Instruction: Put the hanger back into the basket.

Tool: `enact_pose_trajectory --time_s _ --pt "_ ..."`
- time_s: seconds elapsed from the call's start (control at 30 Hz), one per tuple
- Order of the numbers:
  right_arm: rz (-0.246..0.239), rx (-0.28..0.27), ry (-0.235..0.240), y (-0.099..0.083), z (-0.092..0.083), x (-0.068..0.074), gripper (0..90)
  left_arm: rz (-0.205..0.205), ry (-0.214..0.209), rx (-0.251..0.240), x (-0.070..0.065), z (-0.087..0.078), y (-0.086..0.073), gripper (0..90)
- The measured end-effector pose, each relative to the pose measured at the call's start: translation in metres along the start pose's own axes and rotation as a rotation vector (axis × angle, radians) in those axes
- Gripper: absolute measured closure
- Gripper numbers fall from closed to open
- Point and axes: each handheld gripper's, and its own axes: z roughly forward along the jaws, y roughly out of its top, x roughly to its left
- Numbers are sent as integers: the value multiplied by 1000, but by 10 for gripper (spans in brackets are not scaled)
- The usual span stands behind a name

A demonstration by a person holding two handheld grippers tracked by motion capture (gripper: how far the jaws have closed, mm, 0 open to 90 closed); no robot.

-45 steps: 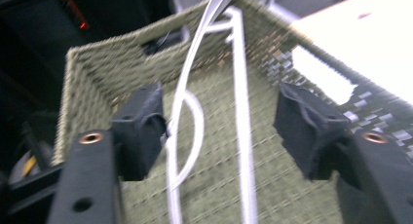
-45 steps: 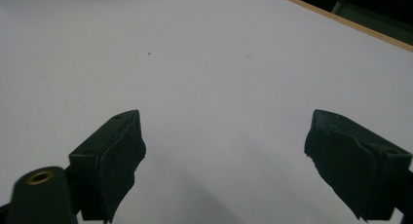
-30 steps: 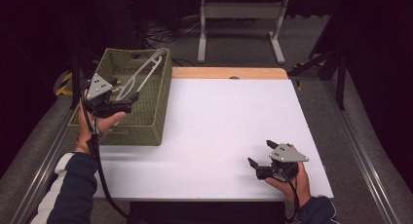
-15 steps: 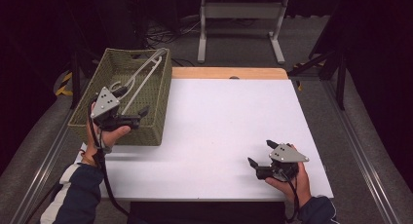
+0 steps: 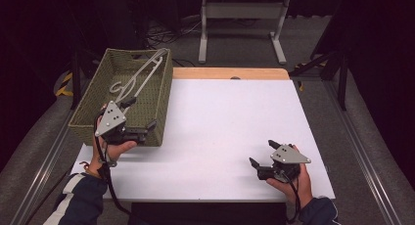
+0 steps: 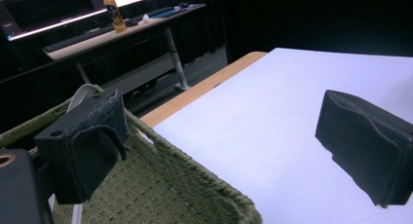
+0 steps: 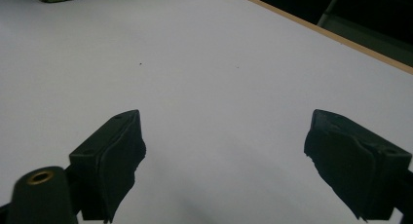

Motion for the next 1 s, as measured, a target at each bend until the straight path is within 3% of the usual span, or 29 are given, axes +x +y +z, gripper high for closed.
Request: enact_pose_trajectory --time_s 0.27,0.37,0.83,1.0 --pt "-4 -8 -14 1 0 2 138 50 -31 -6 -19 -6 -7 72" --pt "-3 -10 -18 1 1 3 138 41 -42 -13 -23 -8 -9 73" --pt "-17 -28 -23 5 1 8 138 62 -97 60 -47 -14 -34 53" --pt "-27 -34 -25 6 0 11 138 62 -91 85 -48 -13 -43 48"
